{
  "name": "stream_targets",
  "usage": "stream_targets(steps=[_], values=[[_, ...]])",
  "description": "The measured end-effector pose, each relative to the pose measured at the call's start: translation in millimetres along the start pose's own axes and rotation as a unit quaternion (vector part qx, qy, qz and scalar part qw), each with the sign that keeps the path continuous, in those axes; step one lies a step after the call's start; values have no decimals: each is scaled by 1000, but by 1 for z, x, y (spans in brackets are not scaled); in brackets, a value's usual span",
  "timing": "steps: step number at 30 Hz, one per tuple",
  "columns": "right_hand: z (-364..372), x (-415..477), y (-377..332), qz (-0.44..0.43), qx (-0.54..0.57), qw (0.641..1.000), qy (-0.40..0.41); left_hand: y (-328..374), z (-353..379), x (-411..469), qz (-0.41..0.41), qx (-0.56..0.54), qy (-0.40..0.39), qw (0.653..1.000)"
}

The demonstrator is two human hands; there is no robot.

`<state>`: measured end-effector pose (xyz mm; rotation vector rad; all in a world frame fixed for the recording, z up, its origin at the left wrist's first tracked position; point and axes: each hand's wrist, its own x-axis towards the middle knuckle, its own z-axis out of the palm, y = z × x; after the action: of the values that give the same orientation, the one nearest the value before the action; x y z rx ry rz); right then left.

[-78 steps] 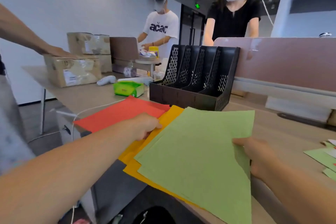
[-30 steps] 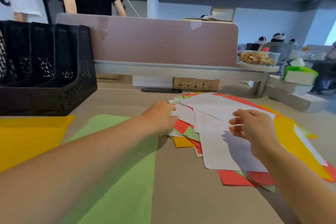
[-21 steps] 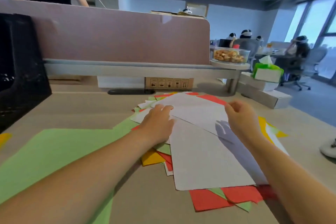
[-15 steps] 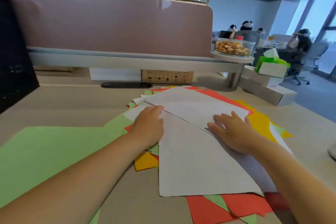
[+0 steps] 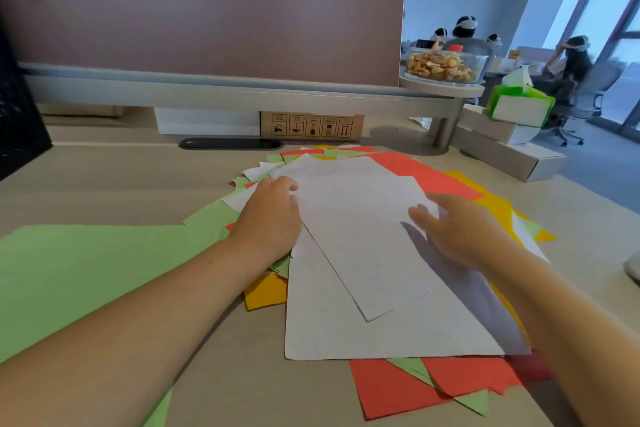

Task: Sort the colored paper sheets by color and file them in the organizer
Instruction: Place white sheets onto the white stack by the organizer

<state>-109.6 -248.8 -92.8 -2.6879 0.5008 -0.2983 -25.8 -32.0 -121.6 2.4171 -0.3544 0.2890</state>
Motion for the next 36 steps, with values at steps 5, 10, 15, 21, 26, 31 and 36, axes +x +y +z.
stream_targets(steps=[5,10,15,21,26,31,36], values=[[-11,6,5,26,34,999,32,0,-2,-3,1,15,-17,1000],[-21,6,10,214,445,869,-29,1,-4,-6,-2,19,-24,1000],[-30,-1,9,226,391,883,-125,2,-8,-9,-9,-2,-30,1000],[-31,-5,4,205,391,876,-193,2,-10,-11,-5,-8,-37,999],[-27,0,10,135,381,905,-136,2,-12,-9,-23,-41,-16,999],[-37,1,14,91,461,877,-104,15,-30,-4,-93,-187,14,978],[-41,0,12,92,556,818,-113,23,-31,-4,-182,-419,-126,880]])
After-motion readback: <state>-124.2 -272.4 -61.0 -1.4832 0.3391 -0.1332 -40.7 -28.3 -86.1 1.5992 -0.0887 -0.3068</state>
